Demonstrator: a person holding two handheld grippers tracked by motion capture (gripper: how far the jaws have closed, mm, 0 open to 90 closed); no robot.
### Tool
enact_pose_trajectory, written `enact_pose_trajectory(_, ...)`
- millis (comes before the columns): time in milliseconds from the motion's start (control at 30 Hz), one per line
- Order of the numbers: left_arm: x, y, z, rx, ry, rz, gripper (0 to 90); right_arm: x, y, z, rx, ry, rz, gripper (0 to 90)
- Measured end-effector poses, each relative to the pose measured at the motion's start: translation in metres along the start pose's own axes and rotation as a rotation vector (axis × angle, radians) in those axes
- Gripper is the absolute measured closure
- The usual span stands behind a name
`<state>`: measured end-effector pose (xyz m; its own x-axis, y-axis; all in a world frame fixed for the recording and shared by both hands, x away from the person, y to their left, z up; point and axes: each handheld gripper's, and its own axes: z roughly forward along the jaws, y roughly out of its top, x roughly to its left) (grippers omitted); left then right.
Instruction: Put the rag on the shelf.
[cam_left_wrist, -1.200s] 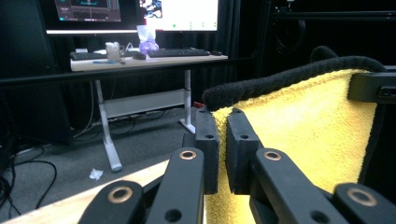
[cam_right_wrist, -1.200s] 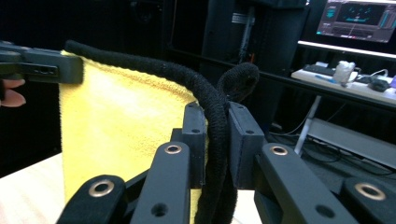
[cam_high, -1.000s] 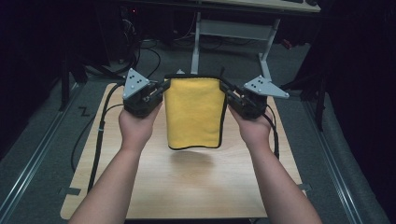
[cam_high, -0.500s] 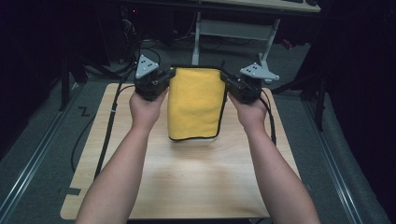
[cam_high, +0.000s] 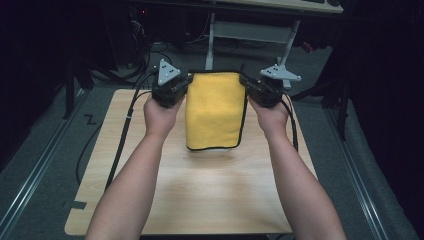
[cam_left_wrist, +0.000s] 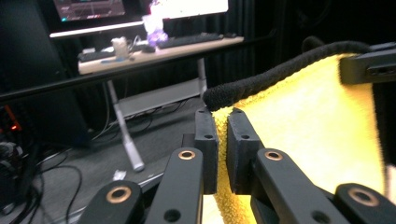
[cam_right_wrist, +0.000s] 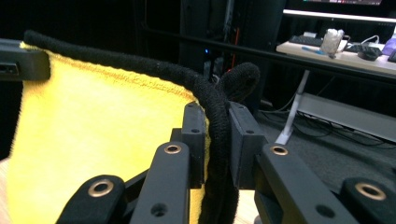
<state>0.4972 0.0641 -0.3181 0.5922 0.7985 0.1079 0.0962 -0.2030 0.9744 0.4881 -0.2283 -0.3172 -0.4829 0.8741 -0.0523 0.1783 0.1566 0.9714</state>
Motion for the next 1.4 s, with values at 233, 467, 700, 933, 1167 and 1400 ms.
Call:
enact_pose_trajectory(233,0.007,-0.021,0.024,0.090,-0.029,-0.031,84.3,-0.013,-0.015,0.021,0.091,0.026,0.006,79.0)
enact_pose_trajectory(467,0.013,-0.051,0.036,0.164,-0.061,-0.082,84.6,-0.020,-0.035,0.033,0.167,0.082,0.000,78.9)
enact_pose_trajectory(700,0.013,-0.070,0.042,0.222,-0.089,-0.108,84.9,-0.022,-0.058,0.040,0.207,0.093,0.016,78.7)
enact_pose_trajectory(933,0.015,-0.089,0.040,0.247,-0.117,-0.163,85.1,-0.022,-0.074,0.044,0.223,0.127,0.069,78.8)
enact_pose_trajectory(1167,0.017,-0.099,0.038,0.266,-0.137,-0.191,85.0,-0.018,-0.087,0.047,0.240,0.129,0.078,78.6)
enact_pose_trajectory(1400,0.017,-0.112,0.038,0.271,-0.158,-0.225,84.9,-0.017,-0.094,0.047,0.240,0.141,0.118,78.3)
